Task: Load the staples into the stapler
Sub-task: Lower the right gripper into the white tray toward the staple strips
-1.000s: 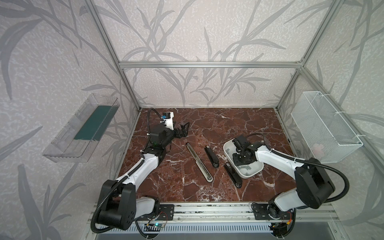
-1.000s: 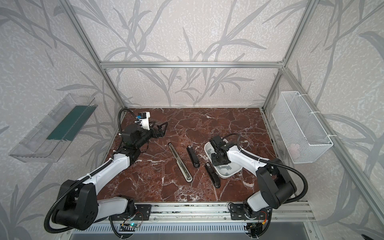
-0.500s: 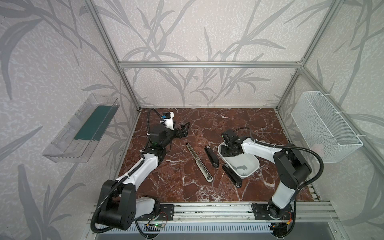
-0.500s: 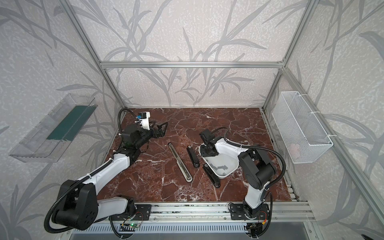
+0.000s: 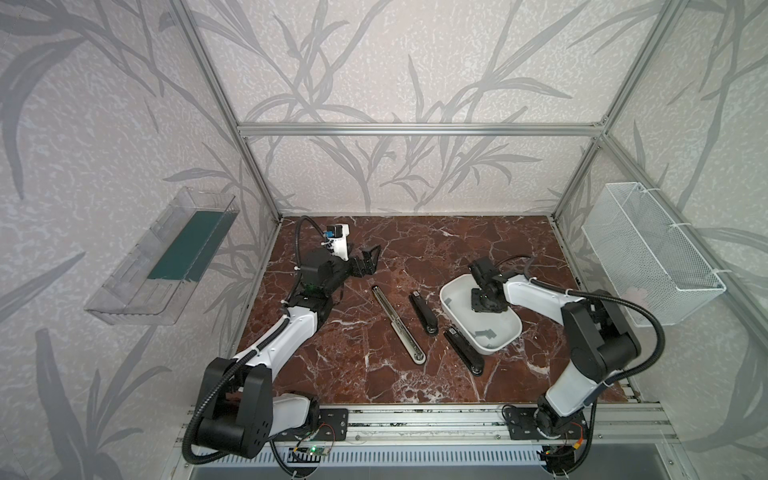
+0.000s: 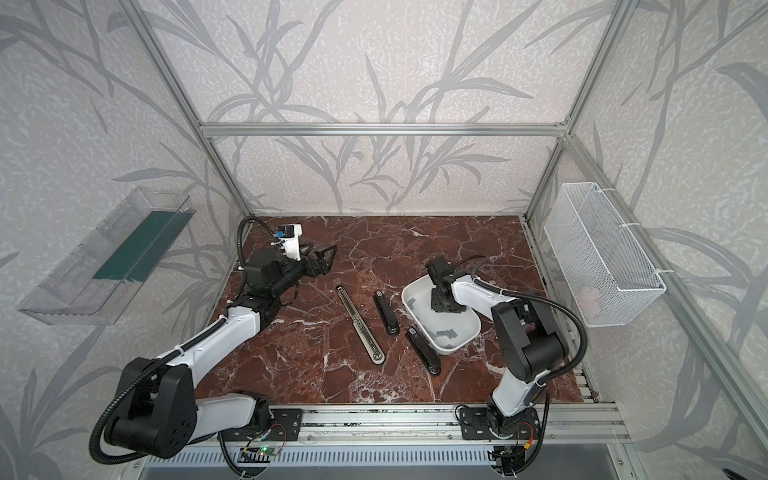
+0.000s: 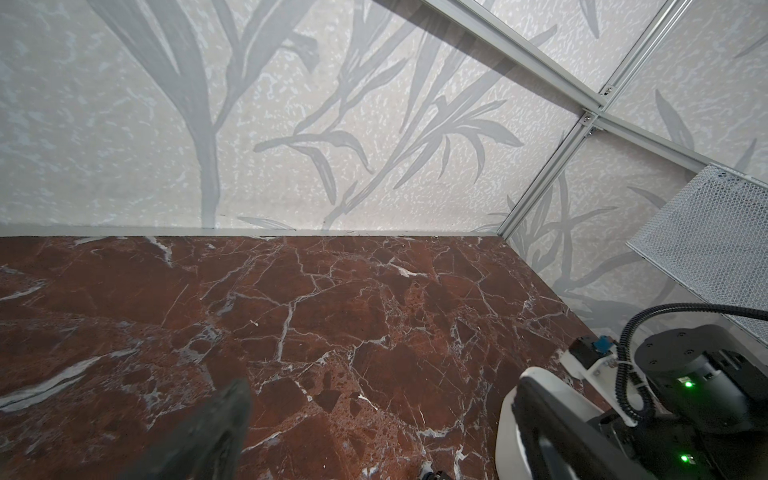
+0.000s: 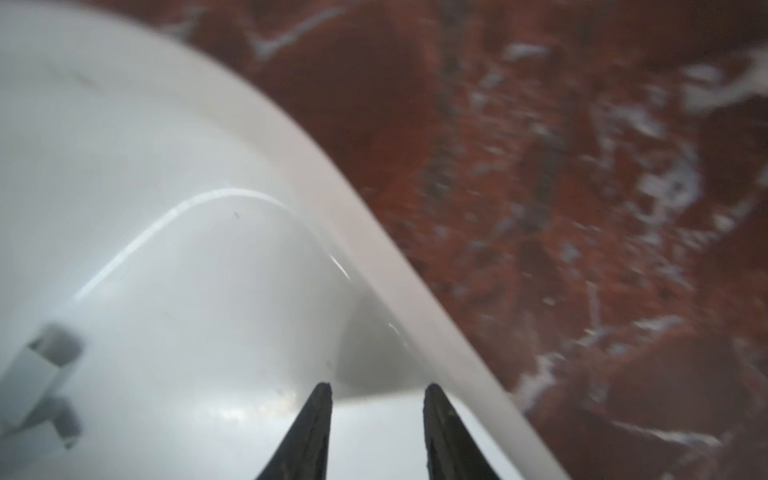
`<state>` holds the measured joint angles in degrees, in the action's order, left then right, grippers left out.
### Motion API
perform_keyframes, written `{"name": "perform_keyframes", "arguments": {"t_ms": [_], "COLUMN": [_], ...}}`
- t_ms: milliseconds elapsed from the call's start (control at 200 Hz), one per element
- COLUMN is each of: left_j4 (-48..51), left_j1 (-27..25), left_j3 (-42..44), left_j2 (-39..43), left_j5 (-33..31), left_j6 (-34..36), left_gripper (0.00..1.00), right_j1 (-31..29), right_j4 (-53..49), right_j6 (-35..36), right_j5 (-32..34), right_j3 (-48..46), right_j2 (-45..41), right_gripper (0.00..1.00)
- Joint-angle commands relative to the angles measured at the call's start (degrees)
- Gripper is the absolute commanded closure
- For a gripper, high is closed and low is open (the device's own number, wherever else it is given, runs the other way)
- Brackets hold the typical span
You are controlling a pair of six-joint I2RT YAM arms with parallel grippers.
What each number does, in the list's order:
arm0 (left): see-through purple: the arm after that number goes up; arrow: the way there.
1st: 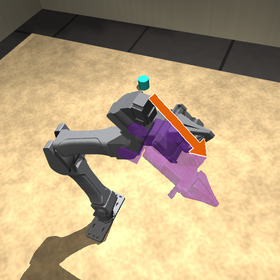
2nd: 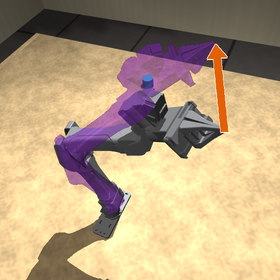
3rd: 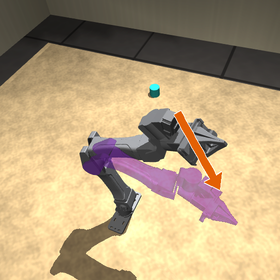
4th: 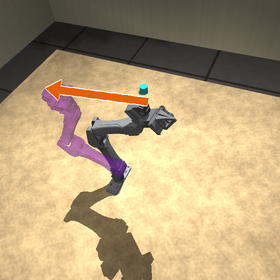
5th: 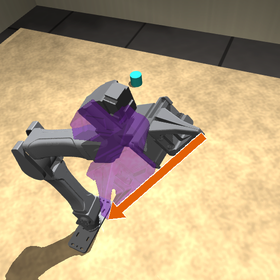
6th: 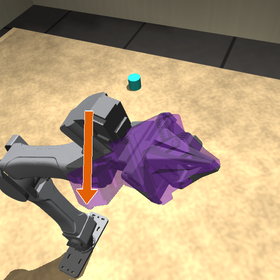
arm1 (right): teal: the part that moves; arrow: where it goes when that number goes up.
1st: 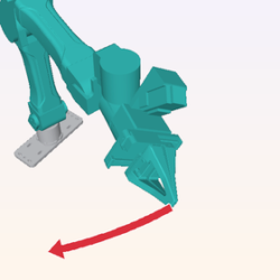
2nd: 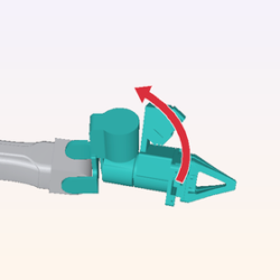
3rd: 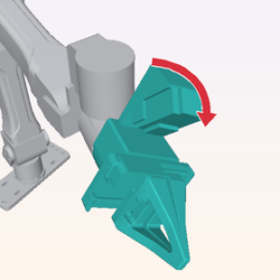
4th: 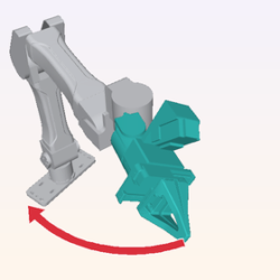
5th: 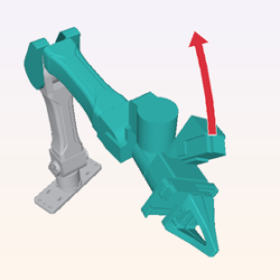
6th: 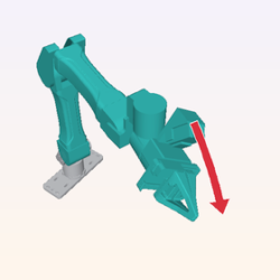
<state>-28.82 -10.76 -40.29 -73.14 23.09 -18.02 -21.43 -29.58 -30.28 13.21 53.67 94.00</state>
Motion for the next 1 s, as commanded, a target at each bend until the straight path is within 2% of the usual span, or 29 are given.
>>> {"name": "perform_keyframes", "arguments": {"t_ms": [0,105,235,360,455,525,620,675,815,885,995], "left_j4": [-2.09,-2.04,-2.3,-2.58,-2.62,-2.82,-2.95,-3.15,-3.86,-3.96,-4.09], "left_j1": [-0.15,-0.13,-0.19,-0.13,-0.14,-0.13,-0.14,-0.14,-0.13,-0.16,-0.14], "left_j3": [-1.1,-1.36,-1.34,-1.19,-1.0,-0.84,-0.67,-0.37,0.3,0.31,0.13], "left_j2": [-0.28,-0.59,-0.64,-0.26,-0.03,0.09,0.32,0.71,1.66,1.54,1.54], "left_j5": [1.31,1.71,2.15,2.07,2.3,2.4,2.76,2.84,2.75,3.05,3.36], "left_j6": [0.0,-0.24,-0.66,-0.78,-0.88,-1.05,-1.31,-1.47,-1.71,-2.06,-2.45], "left_gripper": [0.01,0.01,0.01,0.01,0.01,0.01,0.01,0.01,0.01,0.01,0.01], "right_j1": [2.51,2.8,2.53,2.54,1.92,-0.85,-4.95,-6.01,-6.03,-4.89,-1.87], "right_j4": [-2.74,-5.19,-7.35,-5.03,-5.25,-4.78,-3.42,-2.03,4.13,3.63,4.26], "right_j6": [-4.49,-9.66,-13.9,-16.96,-16.64,-15.68,-13.87,-12.98,-9.11,-9.55,-10.93], "right_j5": [2.82,5.57,3.82,-2.23,-6.49,-7.35,-7.41,-7.76,-4.19,-1.29,-5.5], "right_j3": [-5.23,-10.51,-14.31,-20.54,-20.88,-19.22,-15.59,-13.83,-10.45,-6.58,-1.56], "right_j2": [-7.63,-15.08,-24.44,-29.92,-30.83,-30.51,-29.18,-27.96,-22.24,-17.01,-9.22], "right_gripper": [0.61,0.62,0.63,0.64,0.66,0.62,0.51,0.49,0.5,0.5,0.49]}}
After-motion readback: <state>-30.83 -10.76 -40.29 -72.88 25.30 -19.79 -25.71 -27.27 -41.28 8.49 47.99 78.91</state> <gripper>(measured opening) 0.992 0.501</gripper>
